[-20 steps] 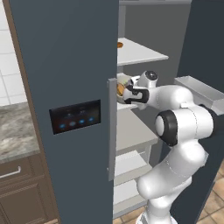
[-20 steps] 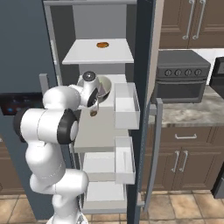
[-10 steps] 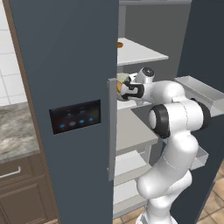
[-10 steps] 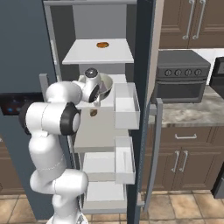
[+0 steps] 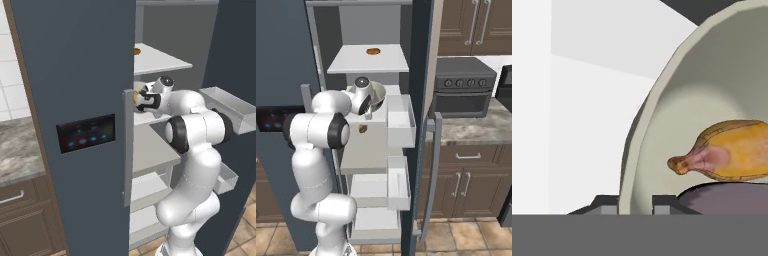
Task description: Pick the chicken drumstick and eggplant from their plates and place them in the bowl. Then put the bowl in the fridge.
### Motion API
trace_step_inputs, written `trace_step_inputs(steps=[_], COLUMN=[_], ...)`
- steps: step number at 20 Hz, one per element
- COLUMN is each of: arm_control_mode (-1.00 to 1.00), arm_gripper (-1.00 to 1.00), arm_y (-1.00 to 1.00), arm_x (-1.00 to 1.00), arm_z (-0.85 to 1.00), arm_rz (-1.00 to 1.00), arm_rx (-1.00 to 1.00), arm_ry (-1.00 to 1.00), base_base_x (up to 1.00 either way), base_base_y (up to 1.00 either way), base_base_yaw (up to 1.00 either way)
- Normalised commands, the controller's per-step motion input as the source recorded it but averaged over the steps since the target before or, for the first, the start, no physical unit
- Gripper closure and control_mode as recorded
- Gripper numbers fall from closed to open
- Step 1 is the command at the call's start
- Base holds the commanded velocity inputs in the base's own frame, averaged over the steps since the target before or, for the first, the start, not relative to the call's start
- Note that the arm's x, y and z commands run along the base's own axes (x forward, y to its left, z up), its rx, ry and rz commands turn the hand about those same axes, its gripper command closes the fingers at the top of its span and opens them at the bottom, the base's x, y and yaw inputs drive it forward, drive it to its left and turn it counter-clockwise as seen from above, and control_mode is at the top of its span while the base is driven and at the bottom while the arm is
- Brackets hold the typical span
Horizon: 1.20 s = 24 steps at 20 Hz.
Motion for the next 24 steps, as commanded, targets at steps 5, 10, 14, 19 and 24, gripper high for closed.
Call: trace_step_inputs(steps=[5,10,14,19,24], arm_control_mode=[-1.0,-1.0,-1.0,-1.0,-1.0], arm_gripper=[1.0,1.0,1.0,1.0,1.0], arm_y=[0.01,0.0,0.0,0.0,0.06], arm_x=[0.24,0.32,0.34,0.31,0.27], arm_z=[-0.24,-0.2,-0.13,-0.03,-0.02], arm_rz=[-0.03,-0.02,0.0,0.0,0.0], arm_rx=[0.04,0.05,0.05,0.04,0.01], arm_ry=[-0.06,-0.02,0.0,0.0,0.0], base_base_x=[0.0,0.0,0.0,0.0,0.0], base_base_y=[0.0,0.0,0.0,0.0,0.0], base_base_yaw=[0.0,0.0,0.0,0.0,0.0])
